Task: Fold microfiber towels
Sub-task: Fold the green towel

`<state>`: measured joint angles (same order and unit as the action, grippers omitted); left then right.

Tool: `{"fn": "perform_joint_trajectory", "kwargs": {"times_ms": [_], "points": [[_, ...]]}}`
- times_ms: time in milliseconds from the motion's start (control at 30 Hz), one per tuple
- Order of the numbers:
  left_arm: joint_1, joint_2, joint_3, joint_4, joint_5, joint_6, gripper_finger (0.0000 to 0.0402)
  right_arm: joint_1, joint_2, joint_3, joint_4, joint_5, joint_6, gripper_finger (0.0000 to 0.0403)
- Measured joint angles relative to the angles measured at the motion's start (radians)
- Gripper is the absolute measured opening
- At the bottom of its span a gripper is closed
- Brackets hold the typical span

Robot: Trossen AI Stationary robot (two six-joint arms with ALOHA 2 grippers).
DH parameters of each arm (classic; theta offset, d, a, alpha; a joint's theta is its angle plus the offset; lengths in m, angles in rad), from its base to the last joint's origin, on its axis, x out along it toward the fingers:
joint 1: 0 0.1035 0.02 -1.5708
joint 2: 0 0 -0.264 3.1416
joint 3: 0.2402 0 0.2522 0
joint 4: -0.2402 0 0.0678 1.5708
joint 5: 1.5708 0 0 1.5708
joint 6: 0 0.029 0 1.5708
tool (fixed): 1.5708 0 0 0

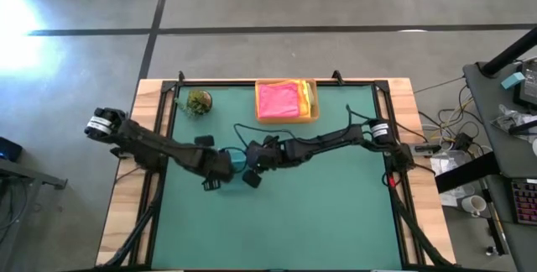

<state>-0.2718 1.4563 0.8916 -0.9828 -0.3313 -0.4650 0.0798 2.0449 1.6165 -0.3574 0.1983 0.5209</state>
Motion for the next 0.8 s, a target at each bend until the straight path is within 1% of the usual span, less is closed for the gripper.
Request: {"fn": "perform_joint_trajectory", "kwargs": {"times_ms": [100,233,433,633,800], "points": [[0.039,0.000,-0.013,0.009,0.000,0.032,0.0011,-0.019,0.001,0.000,0.003,0.004,-0.008,0.0009],[0.073,0.000,-0.017,0.009,0.000,0.036,0.0011,-0.028,0.001,0.000,0.003,0.004,-0.008,0.0009],[0.081,0.000,-0.017,0.011,-0.008,0.037,0.0011,-0.028,0.001,0.000,0.002,0.004,-0.008,0.0014],[0.081,0.000,-0.018,0.006,-0.024,0.054,0.0019,-0.040,0.002,-0.002,-0.003,0.005,0.003,0.0064],[0.081,0.000,-0.018,0.008,-0.051,0.080,0.0056,-0.048,0.002,-0.002,-0.001,0.007,0.003,0.0112]]}}
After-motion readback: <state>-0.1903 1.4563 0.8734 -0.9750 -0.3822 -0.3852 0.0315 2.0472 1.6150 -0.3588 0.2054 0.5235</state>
